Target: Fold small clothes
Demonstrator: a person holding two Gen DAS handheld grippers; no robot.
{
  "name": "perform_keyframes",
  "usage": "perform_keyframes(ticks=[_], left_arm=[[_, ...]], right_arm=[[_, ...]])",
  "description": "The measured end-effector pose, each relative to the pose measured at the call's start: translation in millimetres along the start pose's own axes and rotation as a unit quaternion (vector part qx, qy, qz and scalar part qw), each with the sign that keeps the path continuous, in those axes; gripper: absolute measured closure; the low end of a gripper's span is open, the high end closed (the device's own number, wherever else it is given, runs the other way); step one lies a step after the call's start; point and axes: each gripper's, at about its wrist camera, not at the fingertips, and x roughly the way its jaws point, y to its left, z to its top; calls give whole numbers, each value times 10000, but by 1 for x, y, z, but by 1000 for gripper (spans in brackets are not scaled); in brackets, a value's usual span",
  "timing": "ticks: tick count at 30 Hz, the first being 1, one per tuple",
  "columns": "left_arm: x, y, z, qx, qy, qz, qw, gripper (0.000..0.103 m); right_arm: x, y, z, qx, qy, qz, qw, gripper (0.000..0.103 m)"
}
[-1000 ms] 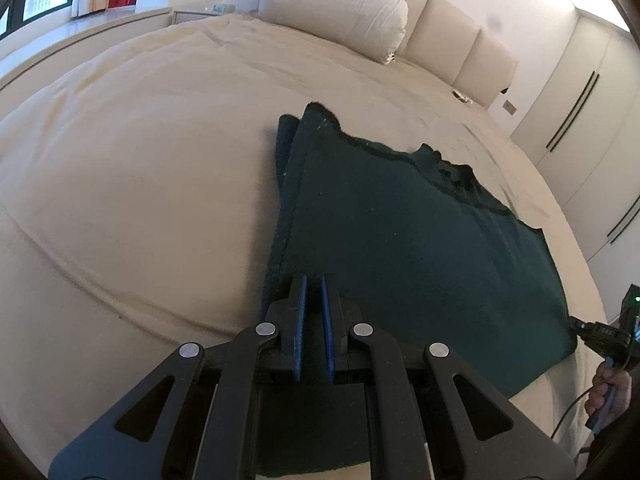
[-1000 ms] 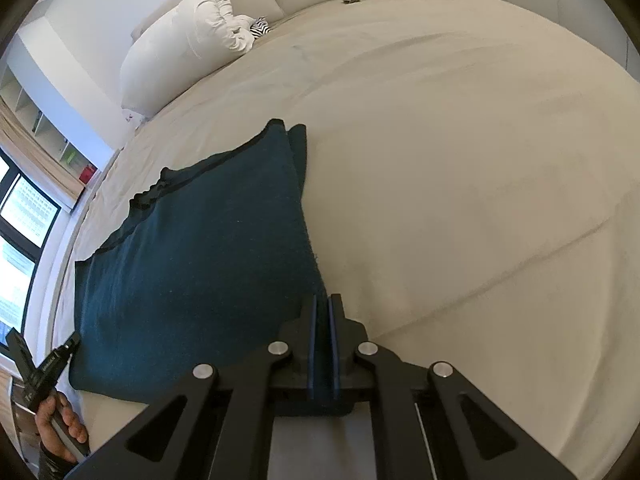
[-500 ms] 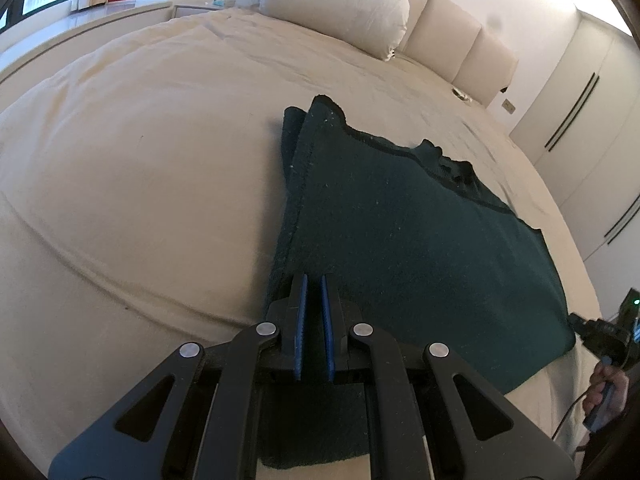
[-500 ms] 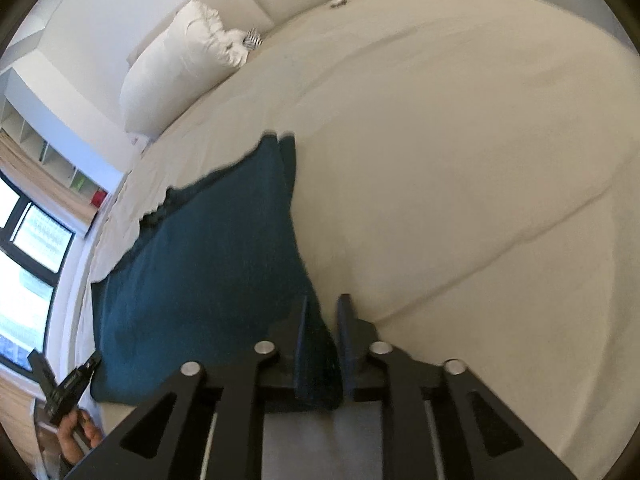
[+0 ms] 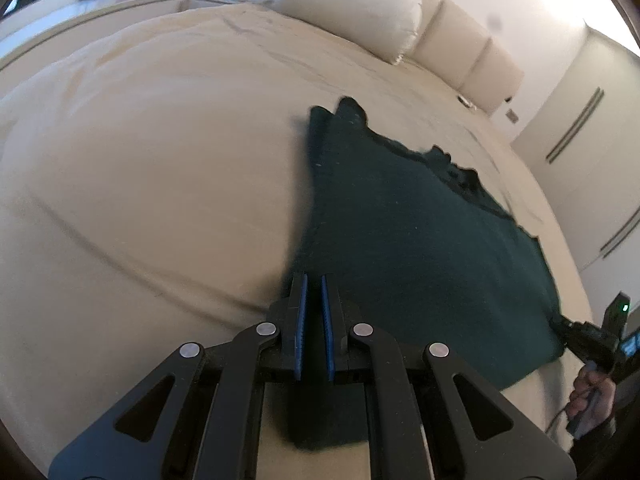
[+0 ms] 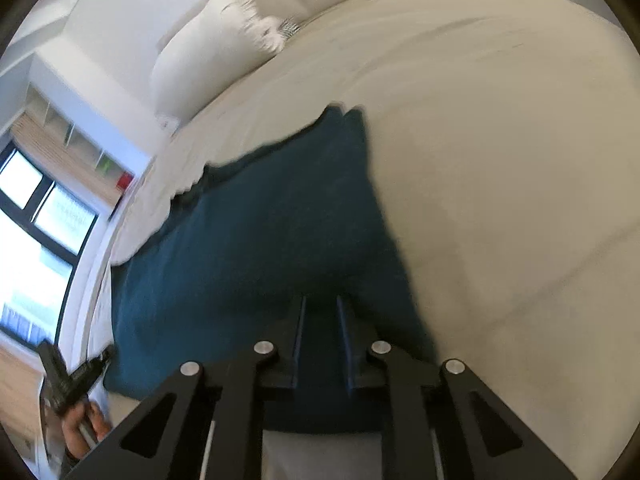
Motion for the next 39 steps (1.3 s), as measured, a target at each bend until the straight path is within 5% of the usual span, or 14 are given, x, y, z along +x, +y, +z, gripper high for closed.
perform_keyframes(ticks=[2, 5, 6, 7, 9, 13, 23, 35, 37, 39], left_arm=[[-16, 7, 0, -154, -219, 302, 9992, 92], [-27, 14, 6, -290, -307, 114, 9990, 80], [-25, 15, 8, -311, -209, -12, 9993, 63], [-22, 15, 9, -353, -138, -153, 9992, 35], [-14, 18, 12, -596, 91, -633, 9962, 28], [2, 25, 13, -910, 620, -1035, 9885, 28], [23, 16, 17, -912, 1485, -1441, 9741, 28], [20, 19, 15, -1058, 1389, -1375, 9750, 33], [10, 25, 21, -1321, 1189, -1165, 9772, 33], [-23, 23, 32, -1260, 469, -661, 9887, 33]], right_arm=[[-11, 10, 4, -142, -167, 78, 9997, 56], [-11, 38, 10, -230, -83, 630, 9977, 50], [-4, 52, 12, -290, 34, 962, 9949, 50], [3, 65, 13, -340, 129, 1205, 9921, 49], [16, 83, 14, -366, 324, 1546, 9868, 48], [53, 125, 14, -395, 824, 2233, 9705, 47], [126, 175, 1, 52, 1586, 2967, 9417, 45], [149, 172, -10, 422, 1961, 3129, 9284, 45], [148, 174, -11, 350, 1971, 3182, 9266, 45], [147, 174, -14, 293, 2009, 3263, 9232, 45]])
